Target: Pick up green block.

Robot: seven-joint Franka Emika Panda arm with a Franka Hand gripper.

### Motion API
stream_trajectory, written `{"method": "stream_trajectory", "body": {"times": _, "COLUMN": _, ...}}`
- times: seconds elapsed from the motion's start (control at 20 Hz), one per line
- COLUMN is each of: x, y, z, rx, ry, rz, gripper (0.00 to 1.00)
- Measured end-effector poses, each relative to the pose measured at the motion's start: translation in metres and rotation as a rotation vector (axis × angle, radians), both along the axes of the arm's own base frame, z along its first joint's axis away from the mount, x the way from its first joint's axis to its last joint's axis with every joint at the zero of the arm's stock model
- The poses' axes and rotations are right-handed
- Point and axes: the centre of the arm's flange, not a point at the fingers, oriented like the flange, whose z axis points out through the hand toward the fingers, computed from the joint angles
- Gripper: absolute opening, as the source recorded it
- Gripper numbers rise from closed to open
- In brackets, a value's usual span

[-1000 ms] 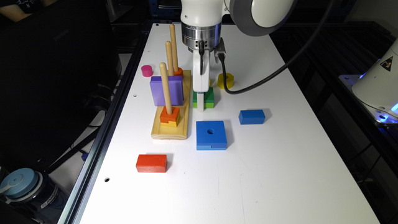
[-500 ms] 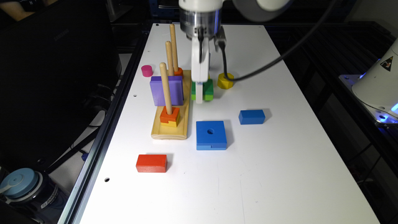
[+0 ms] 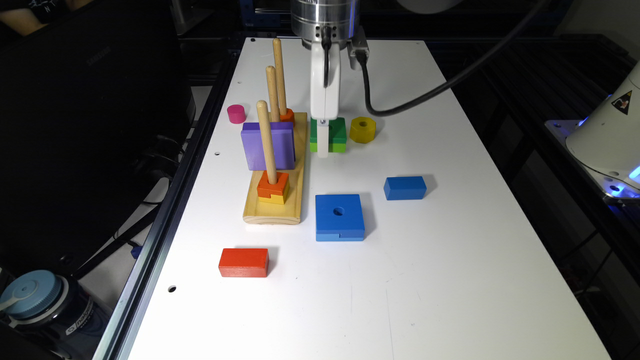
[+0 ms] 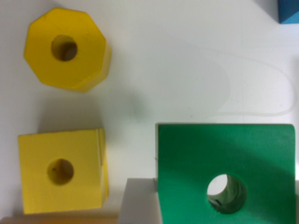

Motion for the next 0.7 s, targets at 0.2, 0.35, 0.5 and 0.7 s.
{"method": "stream_trajectory", "body": {"times": 0.2, "x": -0.002, "y": 0.002, "z": 0.028, "rx": -0.006, "ry": 0.0, "rz": -0.003, "gripper": 0.0}}
{"method": "stream_trajectory", "body": {"times": 0.35, "x": -0.003, "y": 0.002, "z": 0.029, "rx": -0.007, "ry": 0.003, "rz": -0.004, "gripper": 0.0}}
{"method": "stream_trajectory", "body": {"times": 0.5, "x": -0.003, "y": 0.002, "z": 0.03, "rx": -0.006, "ry": 0.002, "rz": -0.004, "gripper": 0.0}}
{"method": "stream_trajectory", "body": {"times": 0.7, "x": -0.003, "y": 0.004, "z": 0.052, "rx": -0.011, "ry": -0.008, "rz": -0.006, "gripper": 0.0}}
